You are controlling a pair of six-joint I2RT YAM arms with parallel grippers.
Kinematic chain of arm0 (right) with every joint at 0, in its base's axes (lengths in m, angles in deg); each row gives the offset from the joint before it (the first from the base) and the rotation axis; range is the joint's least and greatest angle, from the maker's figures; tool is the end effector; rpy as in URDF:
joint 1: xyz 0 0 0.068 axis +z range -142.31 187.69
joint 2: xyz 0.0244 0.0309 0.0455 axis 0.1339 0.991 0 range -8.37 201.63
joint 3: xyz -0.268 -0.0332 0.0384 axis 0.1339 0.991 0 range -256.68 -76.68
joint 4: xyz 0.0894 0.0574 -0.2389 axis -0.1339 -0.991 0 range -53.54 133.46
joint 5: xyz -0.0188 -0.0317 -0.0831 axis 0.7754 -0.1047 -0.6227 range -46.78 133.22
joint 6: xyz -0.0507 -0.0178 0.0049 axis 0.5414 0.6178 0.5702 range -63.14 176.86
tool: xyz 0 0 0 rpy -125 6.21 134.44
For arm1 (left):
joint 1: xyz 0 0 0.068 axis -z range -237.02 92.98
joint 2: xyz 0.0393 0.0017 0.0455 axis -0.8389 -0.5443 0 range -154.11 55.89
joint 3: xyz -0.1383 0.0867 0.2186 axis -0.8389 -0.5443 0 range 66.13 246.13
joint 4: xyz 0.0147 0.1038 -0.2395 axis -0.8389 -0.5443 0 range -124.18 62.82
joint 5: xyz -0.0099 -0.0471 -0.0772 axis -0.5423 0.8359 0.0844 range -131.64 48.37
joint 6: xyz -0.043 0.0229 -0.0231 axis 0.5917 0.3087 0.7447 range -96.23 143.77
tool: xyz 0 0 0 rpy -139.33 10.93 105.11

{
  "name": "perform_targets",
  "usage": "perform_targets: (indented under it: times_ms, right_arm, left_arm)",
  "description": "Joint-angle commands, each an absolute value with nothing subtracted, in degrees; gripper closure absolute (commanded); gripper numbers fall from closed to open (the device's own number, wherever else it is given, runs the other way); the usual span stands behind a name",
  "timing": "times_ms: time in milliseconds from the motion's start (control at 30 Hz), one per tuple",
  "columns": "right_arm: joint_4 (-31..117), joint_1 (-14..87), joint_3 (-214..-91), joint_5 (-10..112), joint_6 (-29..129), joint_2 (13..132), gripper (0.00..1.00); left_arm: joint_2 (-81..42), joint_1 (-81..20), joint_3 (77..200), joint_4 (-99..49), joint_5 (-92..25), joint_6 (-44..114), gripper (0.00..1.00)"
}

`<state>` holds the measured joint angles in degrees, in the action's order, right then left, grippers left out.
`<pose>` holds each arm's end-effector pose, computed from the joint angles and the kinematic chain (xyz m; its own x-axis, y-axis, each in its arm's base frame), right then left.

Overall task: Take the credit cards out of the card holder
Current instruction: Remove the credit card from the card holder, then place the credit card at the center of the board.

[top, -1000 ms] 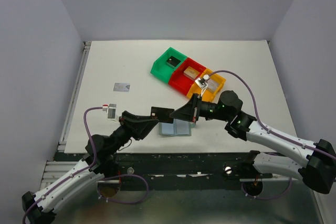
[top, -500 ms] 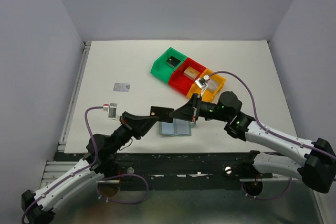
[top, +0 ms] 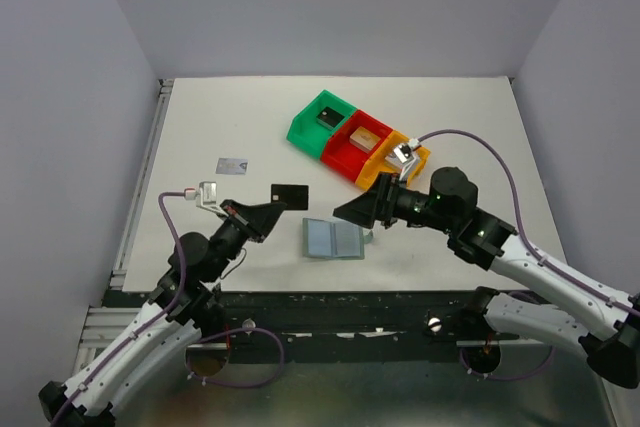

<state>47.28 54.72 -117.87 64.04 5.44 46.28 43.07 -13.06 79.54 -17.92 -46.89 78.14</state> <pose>0.1443 0.1735 0.3121 -0.7926 0.2211 -0.5683 -0.4862 0.3333 0.8078 0.0849 -0.0773 0.2533 -0.4373 -0.7027 -0.5612 0.4649 0.3575 -0.8099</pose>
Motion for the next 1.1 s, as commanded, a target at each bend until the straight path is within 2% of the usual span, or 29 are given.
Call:
perform_targets:
  times_ms: [0,167,367,667,1067]
  right_arm:
    - [31.2,54.3,-123.7,55.3,14.5,42.2,0.00]
    - [28.9,54.3,-121.1,56.6,16.9,38.7,0.00]
    - [30.8,54.3,-116.5,60.1,17.2,38.2,0.03]
    - [29.1,54.4,-114.9,60.2,19.8,36.0,0.04]
    - [25.5,54.4,-116.7,58.4,21.8,36.2,0.04]
  left_arm:
    - [34.5,-27.1,82.9,-26.8,-38.2,82.9,1.00]
    - [24.4,-40.7,87.2,-27.1,-30.1,81.1,1.00]
    - [2.9,-52.3,90.8,-14.3,-22.7,81.9,1.00]
    - [-18.8,-54.3,96.2,-2.1,-20.4,81.6,1.00]
    - [-36.1,-56.1,101.9,3.8,-21.3,81.6,1.00]
